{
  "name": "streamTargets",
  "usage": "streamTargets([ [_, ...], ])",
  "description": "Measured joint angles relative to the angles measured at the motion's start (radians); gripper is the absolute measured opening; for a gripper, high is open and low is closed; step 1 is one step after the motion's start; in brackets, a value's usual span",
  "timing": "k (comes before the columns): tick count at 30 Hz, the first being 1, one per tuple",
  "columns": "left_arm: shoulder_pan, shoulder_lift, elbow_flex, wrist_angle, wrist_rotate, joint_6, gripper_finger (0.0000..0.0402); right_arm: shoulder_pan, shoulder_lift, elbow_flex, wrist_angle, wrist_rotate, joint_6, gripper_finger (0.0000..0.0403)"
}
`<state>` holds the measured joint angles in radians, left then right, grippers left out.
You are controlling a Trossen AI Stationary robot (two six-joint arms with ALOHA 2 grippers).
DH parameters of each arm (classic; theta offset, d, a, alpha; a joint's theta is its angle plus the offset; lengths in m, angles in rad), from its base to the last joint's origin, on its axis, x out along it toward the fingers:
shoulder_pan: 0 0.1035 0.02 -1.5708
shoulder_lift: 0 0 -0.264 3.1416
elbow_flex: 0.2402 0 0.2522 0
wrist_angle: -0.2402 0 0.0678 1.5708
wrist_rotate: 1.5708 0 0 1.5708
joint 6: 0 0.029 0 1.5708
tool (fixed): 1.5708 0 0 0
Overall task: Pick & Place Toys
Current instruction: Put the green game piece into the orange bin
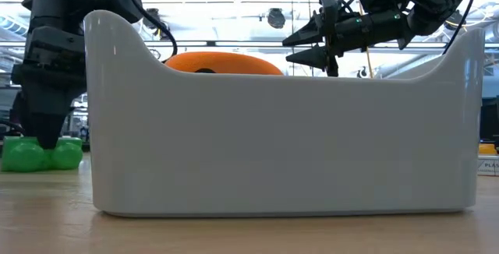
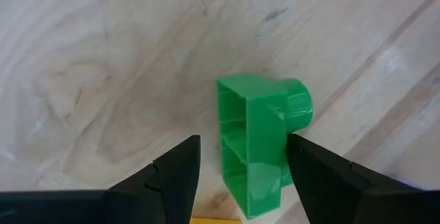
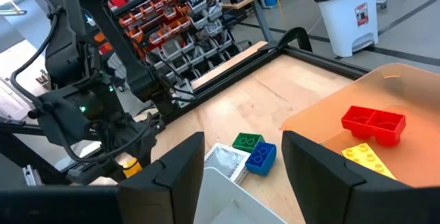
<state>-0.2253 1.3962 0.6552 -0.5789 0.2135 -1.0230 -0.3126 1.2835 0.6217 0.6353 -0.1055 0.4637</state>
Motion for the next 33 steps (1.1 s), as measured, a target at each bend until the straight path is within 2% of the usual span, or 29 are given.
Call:
streamTargets([
  [5, 0.0, 0.005, 0.001, 0.004, 0.006, 0.0, 0.0202, 0.0, 0.0, 0.0, -0.001, 0.0, 0.0, 0.0187],
  [13, 0.003, 0.004, 0.002, 0.005, 0.01, -0.003, 0.0102, 0.0, 0.0, 0.0, -0.006, 0.0, -0.003, 0.0187],
  [17, 0.017, -0.015, 0.001, 0.008, 0.01, -0.003, 0.0073, 0.0, 0.0, 0.0, -0.007, 0.0, -0.004, 0.0187],
  [26, 0.106, -0.137, 0.048, 0.003, -0.088, 0.058, 0.0085, 0.0, 0.0, 0.0, 0.091, 0.0, 0.056, 0.0187],
  [33, 0.203, -0.207, 0.149, 0.033, -0.189, 0.17, 0.0086, 0.004, 0.0, 0.0, 0.208, 0.0, 0.126, 0.0187],
])
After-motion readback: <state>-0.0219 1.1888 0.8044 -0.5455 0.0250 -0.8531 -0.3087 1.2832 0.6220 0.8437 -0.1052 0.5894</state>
